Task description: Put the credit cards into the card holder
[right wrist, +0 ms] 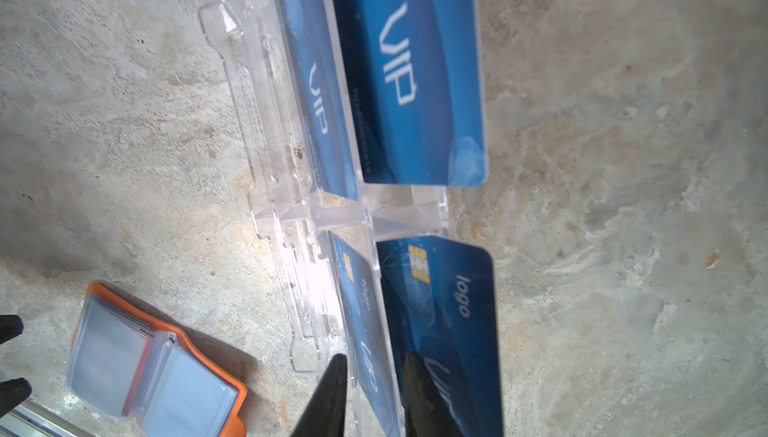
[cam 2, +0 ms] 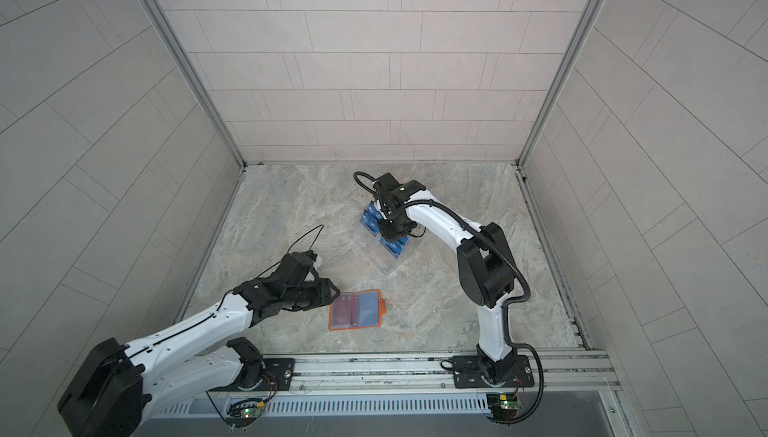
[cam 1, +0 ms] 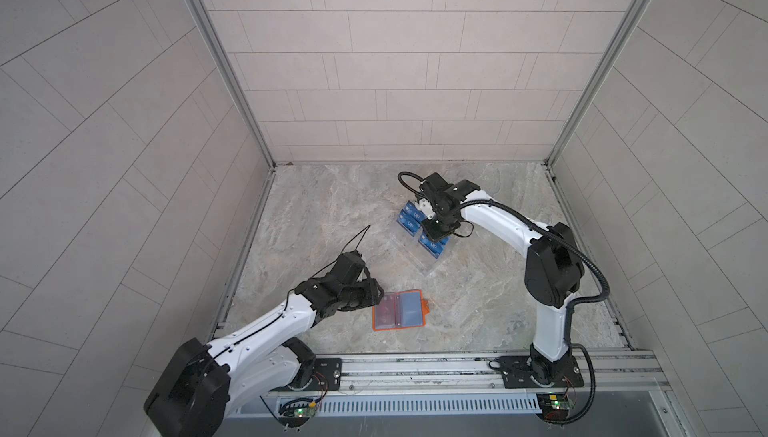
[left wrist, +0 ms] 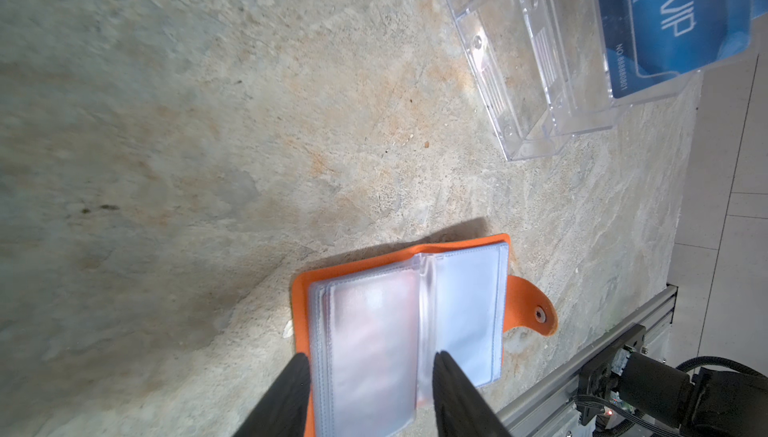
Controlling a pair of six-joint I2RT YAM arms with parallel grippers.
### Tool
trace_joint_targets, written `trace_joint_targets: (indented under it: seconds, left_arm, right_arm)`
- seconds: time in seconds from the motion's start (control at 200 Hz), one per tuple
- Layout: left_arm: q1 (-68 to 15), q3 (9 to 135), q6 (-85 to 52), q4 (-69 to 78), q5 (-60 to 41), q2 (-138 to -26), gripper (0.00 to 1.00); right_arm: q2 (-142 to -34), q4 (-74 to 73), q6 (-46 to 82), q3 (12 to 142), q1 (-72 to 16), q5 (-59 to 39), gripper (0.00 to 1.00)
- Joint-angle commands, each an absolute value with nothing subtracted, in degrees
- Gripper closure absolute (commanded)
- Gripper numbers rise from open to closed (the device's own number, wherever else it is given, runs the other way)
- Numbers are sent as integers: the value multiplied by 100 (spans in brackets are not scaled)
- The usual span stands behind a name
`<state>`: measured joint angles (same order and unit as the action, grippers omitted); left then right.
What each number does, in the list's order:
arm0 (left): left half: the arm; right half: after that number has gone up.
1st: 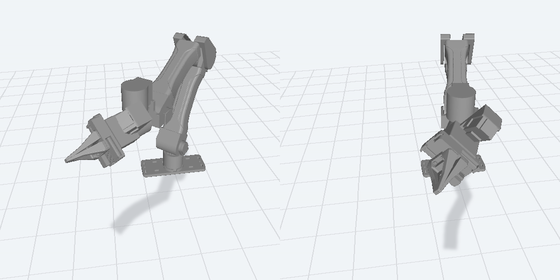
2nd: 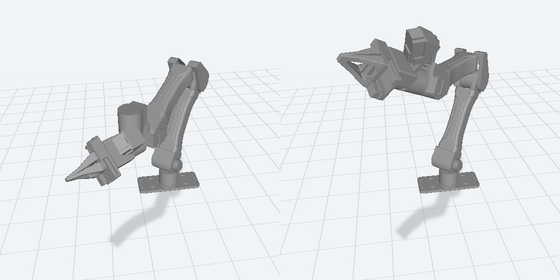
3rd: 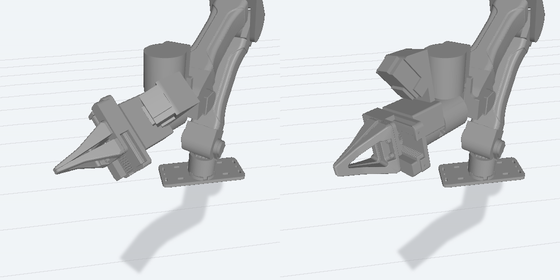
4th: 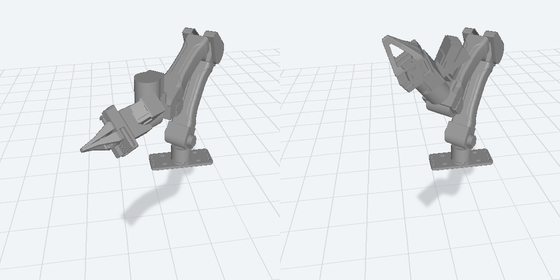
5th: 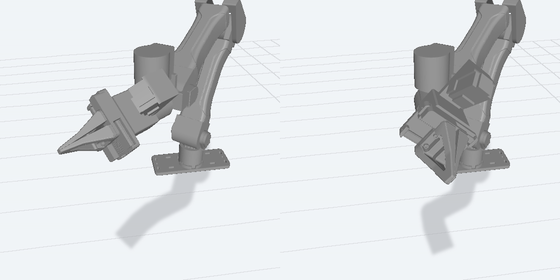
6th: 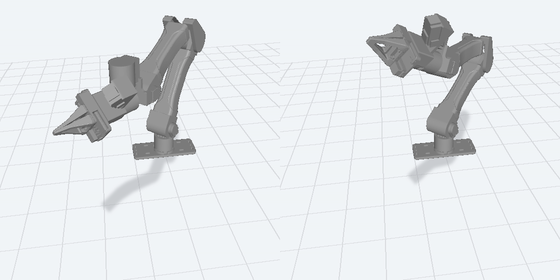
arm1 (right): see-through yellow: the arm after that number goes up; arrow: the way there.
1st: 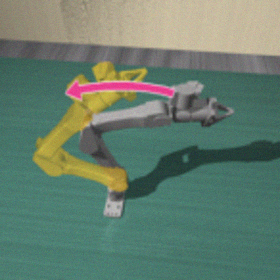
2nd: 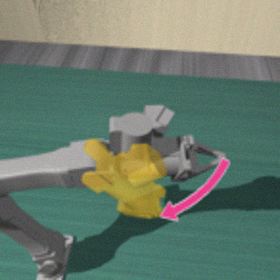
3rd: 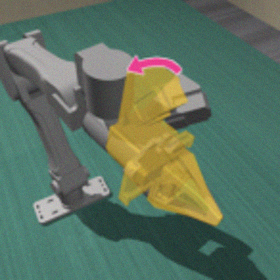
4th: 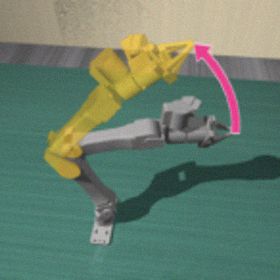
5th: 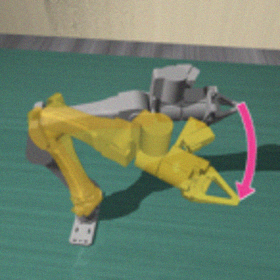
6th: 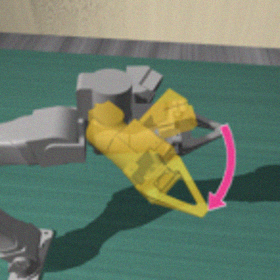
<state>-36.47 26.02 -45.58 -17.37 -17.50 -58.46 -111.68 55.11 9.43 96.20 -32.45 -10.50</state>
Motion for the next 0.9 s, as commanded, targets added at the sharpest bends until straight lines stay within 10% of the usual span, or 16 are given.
trace_joint_targets:
  seconds: [0.0,0.896]
  left_arm:
    - [-3666,2628,-4578,-1730,-1652,-5827,47]
    - [-3665,2664,-4552,-1806,-1610,-5933,46]
  right_arm:
    - [-11233,5565,835,9702,-3298,-1147,73]
    - [-11241,5616,754,9805,-3415,-1065,93]
